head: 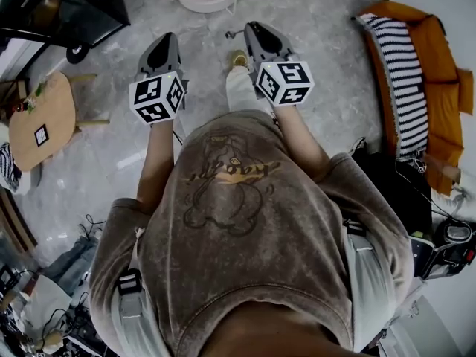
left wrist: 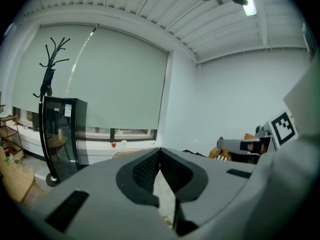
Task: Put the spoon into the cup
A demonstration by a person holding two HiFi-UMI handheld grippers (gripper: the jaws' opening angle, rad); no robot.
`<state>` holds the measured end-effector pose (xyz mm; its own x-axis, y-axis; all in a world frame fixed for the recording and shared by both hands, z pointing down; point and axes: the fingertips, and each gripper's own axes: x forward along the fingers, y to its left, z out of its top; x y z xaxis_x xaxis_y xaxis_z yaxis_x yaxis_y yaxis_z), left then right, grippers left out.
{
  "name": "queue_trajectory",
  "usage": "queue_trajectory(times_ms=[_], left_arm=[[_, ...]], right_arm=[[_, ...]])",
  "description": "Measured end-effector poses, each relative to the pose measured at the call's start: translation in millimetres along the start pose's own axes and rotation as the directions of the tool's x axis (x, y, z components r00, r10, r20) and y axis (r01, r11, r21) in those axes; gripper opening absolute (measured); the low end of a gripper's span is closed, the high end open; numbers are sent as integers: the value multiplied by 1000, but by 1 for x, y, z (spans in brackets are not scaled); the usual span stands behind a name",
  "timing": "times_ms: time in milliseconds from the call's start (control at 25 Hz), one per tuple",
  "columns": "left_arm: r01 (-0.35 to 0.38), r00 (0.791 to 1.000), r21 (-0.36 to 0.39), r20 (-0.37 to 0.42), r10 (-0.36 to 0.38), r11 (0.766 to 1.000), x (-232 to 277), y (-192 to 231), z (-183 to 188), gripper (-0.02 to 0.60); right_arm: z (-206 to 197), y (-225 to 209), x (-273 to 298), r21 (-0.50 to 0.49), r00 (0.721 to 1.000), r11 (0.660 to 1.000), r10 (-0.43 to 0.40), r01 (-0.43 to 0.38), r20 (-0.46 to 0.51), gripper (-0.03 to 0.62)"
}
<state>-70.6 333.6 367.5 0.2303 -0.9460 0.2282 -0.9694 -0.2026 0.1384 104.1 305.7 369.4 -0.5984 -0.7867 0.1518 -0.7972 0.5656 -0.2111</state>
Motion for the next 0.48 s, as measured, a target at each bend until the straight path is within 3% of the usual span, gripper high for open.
queue_trajectory(times_ms=[480], left_arm=[[8, 1000, 4, -19, -8, 1000, 44, 10, -2, 17]], right_arm=[[-2, -23, 41, 3, 1000, 1000, 11, -11, -23, 55]])
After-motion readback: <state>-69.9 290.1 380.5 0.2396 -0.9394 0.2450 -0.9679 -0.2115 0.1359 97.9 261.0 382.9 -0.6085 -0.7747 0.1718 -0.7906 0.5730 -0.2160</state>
